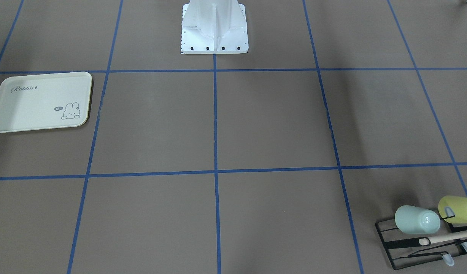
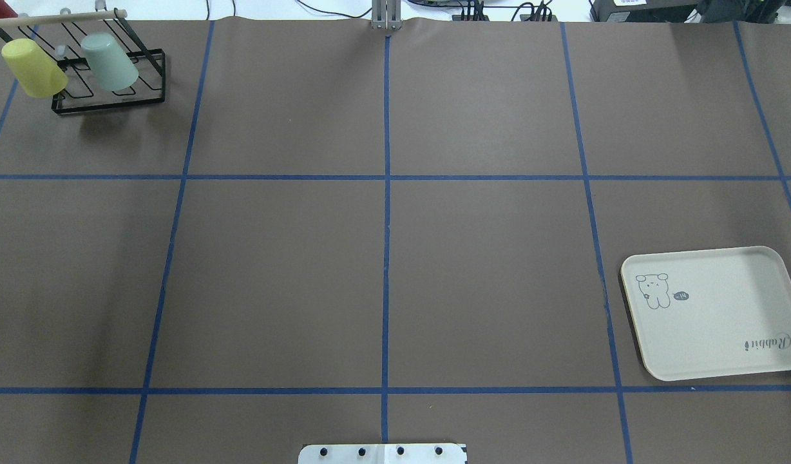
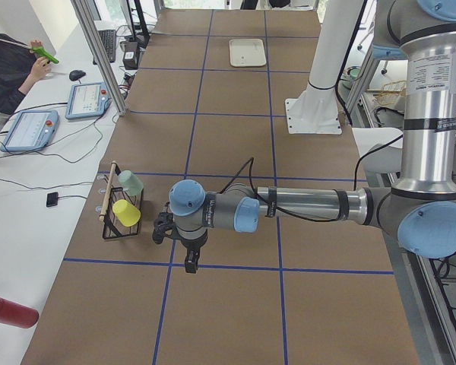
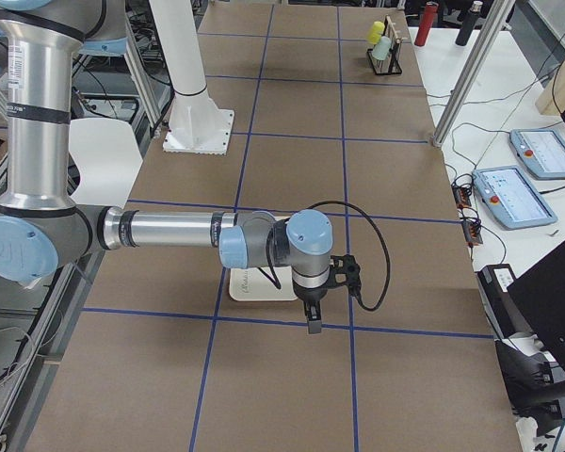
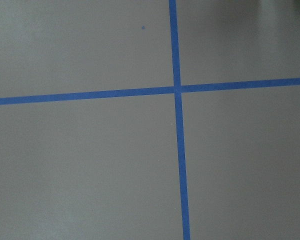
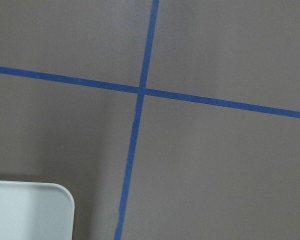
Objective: Left arm grabs green cup and hands to right arm on tray
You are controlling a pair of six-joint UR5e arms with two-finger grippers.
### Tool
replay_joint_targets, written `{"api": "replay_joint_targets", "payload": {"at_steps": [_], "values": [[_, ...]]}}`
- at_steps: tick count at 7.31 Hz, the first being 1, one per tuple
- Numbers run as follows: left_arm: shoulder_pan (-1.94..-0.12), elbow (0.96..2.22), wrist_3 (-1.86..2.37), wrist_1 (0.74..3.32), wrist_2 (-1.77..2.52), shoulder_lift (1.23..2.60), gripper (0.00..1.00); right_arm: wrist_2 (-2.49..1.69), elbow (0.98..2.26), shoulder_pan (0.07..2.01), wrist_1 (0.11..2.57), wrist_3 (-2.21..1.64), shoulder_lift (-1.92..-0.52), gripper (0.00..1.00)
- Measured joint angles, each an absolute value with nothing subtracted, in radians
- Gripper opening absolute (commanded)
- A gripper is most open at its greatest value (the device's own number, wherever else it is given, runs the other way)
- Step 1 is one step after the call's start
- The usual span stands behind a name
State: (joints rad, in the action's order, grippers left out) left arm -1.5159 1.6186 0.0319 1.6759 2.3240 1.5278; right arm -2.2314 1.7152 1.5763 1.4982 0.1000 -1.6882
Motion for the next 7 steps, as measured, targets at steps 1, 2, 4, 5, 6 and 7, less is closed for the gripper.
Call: {"api": "replay_joint_targets", "payload": {"at_steps": [1,2,4,5,6,7], "values": [[-1.516,1.623,0.031,1.681,2.324,1.527,1.0,-2.225,1.713,1.579,1.497,0.116,-1.691,0.99],[-1.516,1.632,0.028,1.684,2.324,1.524,1.0,-2.233,1.708,1.579,1.494,0.123,-1.697,0.99],[-1.515,1.642,0.026,1.686,2.324,1.52,1.0,-2.255,1.712,1.579,1.488,0.13,-1.711,0.99],[-1.514,1.646,0.028,1.689,2.322,1.523,1.0,-2.276,1.715,1.578,1.486,0.129,-1.709,0.99],[-1.513,1.647,0.03,1.713,2.319,1.529,1.0,-2.293,1.716,1.578,1.473,0.126,-1.7,0.99],[-1.512,1.639,0.03,1.777,2.316,1.539,1.0,-2.3,1.712,1.578,1.427,0.121,-1.69,0.99]]}}
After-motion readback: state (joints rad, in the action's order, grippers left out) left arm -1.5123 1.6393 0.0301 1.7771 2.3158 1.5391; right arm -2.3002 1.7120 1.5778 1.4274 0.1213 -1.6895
